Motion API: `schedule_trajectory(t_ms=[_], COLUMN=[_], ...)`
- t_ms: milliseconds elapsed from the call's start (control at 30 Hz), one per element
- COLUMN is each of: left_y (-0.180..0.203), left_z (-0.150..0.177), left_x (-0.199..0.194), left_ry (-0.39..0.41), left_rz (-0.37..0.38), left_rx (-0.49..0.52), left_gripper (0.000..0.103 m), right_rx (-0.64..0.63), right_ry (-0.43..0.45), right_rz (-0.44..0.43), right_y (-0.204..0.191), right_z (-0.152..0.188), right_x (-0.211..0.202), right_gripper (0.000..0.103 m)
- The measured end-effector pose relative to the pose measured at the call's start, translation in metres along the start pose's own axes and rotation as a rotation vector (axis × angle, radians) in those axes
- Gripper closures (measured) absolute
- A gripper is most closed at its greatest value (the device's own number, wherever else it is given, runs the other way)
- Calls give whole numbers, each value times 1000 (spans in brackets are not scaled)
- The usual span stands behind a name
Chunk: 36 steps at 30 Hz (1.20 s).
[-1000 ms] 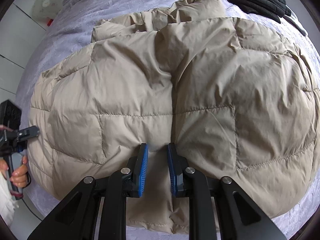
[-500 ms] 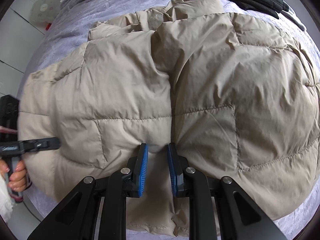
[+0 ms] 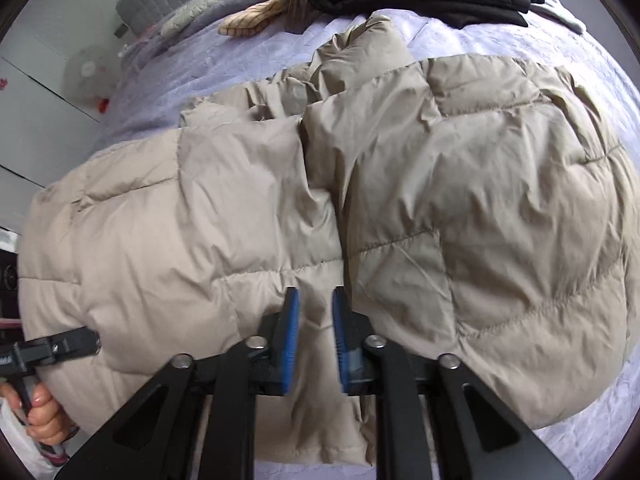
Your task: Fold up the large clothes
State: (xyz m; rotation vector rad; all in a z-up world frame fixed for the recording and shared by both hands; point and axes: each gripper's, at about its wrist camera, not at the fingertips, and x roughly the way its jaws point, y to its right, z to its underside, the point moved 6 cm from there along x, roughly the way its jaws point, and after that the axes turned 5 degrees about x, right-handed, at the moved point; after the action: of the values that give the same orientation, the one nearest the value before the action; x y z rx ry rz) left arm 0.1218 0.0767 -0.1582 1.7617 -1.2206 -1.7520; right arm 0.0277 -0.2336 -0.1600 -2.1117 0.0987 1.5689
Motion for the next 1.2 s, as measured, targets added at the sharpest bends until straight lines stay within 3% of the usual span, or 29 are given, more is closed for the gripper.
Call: schedule_trajectory(t_ms=[133, 300, 500, 600, 733, 800, 867, 900, 1033, 1100, 1133, 1167, 1200], left_y=[20, 88, 180, 205, 226, 235, 249, 257, 275, 275, 275, 274, 275], left_z=[6, 1, -4, -4, -4, -10, -18, -20, -20, -25, -27, -28, -30], left_x=[-6, 16, 78, 99, 120, 137, 162, 177, 245, 272, 286, 294, 299], left_ry=[5, -8, -76, -87, -114, -134, -144, -144, -187, -197, -198, -191, -188], left_rz=[-17, -79, -317, -370, -432, -465, -439, -413, -340, -311, -280, -268, -264], left_rx=[-26, 26, 206, 244, 246, 262, 275, 293, 396, 411, 417, 418, 417], left_gripper=[73, 73, 73, 73, 73, 67, 35, 30, 27, 21, 13, 12, 12], right_rx=[5, 0, 162, 209, 224, 262, 305, 326, 371, 380, 381, 381, 382], right_ry=[-58, -92, -160, -205, -123, -74, -44, -34, -2, 13, 21, 31, 48], right_rz=[-25, -97, -296, -351, -401, -385, -361, -346, -267, -231, -219, -208, -201], right_y=[3, 12, 47, 66, 107, 145, 179, 195, 248, 263, 269, 269, 271], right_z=[-4, -16, -28, -35, -42, -41, -37, -34, -15, -7, -3, 3, 8], right_x=[33, 41, 39, 23, -34, -64, -83, -91, -119, -130, -137, -142, -151], right_gripper=[90, 90, 95, 95, 94, 94, 94, 94, 94, 94, 86, 77, 48])
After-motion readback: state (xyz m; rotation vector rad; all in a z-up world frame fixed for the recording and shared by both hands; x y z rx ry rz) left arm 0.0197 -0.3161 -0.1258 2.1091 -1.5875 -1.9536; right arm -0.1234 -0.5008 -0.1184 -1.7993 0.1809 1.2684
